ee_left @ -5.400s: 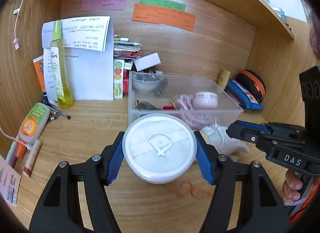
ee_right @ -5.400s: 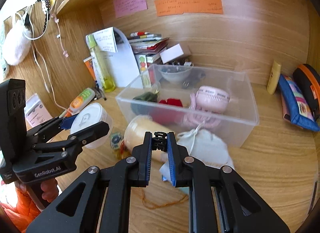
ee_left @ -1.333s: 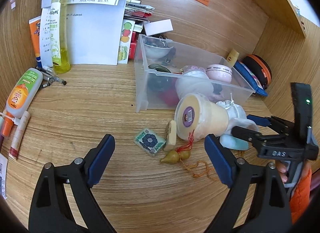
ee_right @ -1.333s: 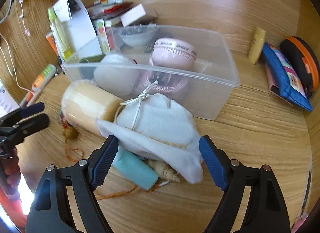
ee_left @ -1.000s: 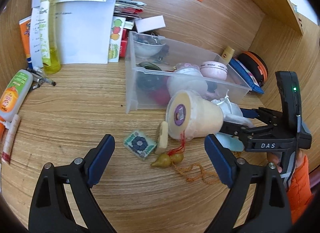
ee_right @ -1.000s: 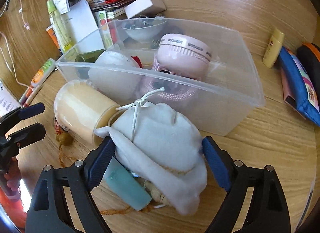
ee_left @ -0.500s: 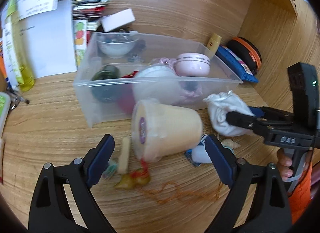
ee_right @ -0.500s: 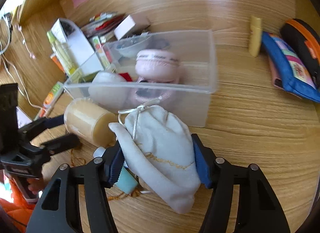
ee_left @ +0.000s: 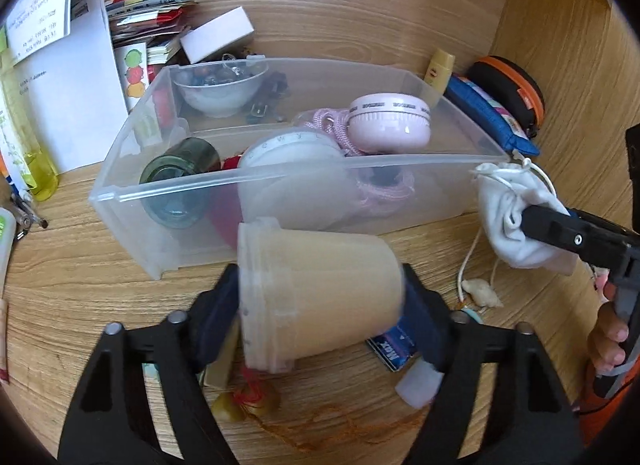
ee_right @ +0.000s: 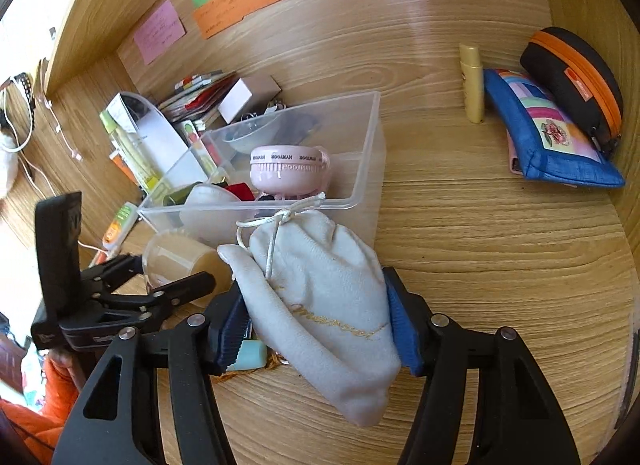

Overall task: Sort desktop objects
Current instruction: 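Carry the cream cup and cloth bag up over the clear box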

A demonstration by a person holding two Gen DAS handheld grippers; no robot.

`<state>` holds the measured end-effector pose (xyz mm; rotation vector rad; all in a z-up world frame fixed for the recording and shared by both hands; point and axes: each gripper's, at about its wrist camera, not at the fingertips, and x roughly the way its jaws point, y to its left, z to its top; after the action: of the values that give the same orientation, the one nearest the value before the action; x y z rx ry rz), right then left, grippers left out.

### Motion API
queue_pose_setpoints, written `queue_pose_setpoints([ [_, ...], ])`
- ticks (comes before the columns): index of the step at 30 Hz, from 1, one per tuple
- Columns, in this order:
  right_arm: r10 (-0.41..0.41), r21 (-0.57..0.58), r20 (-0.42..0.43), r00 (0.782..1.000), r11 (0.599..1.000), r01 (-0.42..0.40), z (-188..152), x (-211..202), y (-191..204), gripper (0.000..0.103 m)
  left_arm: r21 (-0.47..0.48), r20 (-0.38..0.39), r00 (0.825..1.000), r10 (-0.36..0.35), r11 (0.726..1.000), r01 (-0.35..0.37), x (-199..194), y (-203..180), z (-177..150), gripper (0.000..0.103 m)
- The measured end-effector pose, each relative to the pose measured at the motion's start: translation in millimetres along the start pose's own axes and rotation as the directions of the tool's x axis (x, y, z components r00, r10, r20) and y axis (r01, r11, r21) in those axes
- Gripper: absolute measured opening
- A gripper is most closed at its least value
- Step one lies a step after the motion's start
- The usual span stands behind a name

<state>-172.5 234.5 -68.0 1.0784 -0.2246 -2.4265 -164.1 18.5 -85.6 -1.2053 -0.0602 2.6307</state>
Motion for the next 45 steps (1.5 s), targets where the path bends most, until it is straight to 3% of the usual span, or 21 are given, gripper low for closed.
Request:
queue_pose_setpoints([
  [5, 0.040, 0.026, 0.013, 0.999, 0.999, -0.040, 0.8, -7.9, -3.3, 0.058, 0.003, 0.013, 1.000, 0.005, 1.000, -0.005, -3.1, -0.6, -1.8, 0.070],
  [15, 0.062, 0.008, 0.058, 0.996, 0.998, -0.063, 6.7, -25.2, 8.6, 0.058, -0.043, 0.022, 0.997, -0.076, 0.996, 0.077, -11.9, 7.3, 0.5, 0.066],
  [27, 0.087, -0.055, 0.103, 0.991, 0.995, -0.082, 24.8, -35.7, 35.7, 0.058, -0.076, 0.115, 0.984, -0.138, 0.986, 0.147, -37.2, 16.2, 12.1, 0.066],
  [45, 0.121, -0.118, 0.136, 0.983, 0.987, -0.106, 53.9, -33.6, 60.3, 0.058, -0.066, 0.215, 0.967, -0.137, 0.986, 0.155, -73.7, 30.6, 21.2, 0.066],
])
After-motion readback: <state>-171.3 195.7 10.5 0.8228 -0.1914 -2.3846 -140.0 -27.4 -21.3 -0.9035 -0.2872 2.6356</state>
